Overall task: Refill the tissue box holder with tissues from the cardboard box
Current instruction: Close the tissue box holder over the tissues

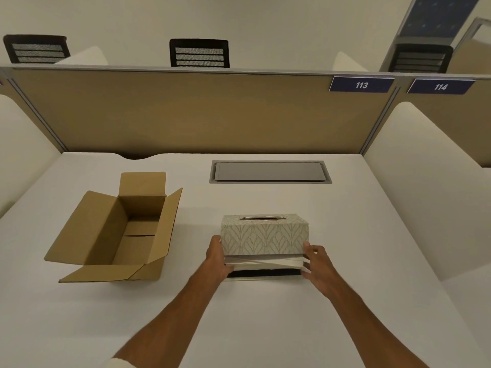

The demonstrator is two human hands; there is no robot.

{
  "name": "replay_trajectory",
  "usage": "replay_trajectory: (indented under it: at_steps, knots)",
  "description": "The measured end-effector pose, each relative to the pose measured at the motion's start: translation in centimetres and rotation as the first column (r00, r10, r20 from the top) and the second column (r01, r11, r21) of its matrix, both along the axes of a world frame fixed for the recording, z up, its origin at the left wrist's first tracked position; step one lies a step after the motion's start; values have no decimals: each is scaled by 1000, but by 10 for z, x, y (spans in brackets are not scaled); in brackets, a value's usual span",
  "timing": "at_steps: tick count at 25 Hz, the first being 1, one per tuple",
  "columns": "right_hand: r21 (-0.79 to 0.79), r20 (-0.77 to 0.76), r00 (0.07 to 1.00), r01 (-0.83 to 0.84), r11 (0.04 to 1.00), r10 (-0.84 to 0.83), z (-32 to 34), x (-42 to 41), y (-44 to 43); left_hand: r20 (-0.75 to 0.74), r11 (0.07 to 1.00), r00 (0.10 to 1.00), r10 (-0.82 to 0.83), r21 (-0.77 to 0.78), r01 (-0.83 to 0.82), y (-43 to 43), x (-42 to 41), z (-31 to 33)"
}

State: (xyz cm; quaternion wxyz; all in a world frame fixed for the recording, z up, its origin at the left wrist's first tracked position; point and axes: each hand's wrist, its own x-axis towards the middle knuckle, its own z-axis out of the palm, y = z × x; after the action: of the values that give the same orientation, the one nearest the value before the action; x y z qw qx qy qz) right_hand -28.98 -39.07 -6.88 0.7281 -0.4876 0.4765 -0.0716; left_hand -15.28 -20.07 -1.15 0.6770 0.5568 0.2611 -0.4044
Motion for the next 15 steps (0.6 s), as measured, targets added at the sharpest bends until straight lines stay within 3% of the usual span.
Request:
replay_trajectory:
  at_steps: [3, 7, 11, 15]
  knots:
    - [-224, -75, 993, -105, 969, 91, -4, -4, -4, 25, 992, 992, -122, 16, 121, -4, 8, 0]
    - [-511, -314, 872, -488, 707, 375, -4, -14, -8, 152, 955, 954, -260, 184, 231, -7, 16, -3]
    - [-656, -295, 896, -442, 612, 331, -7, -20, 3, 220, 930, 924, -312, 269, 250, -16, 21, 4]
    - [-684, -280, 923, -386, 620, 265, -16, -24, 11, 225, 939, 936, -271, 275, 206, -24, 31, 6]
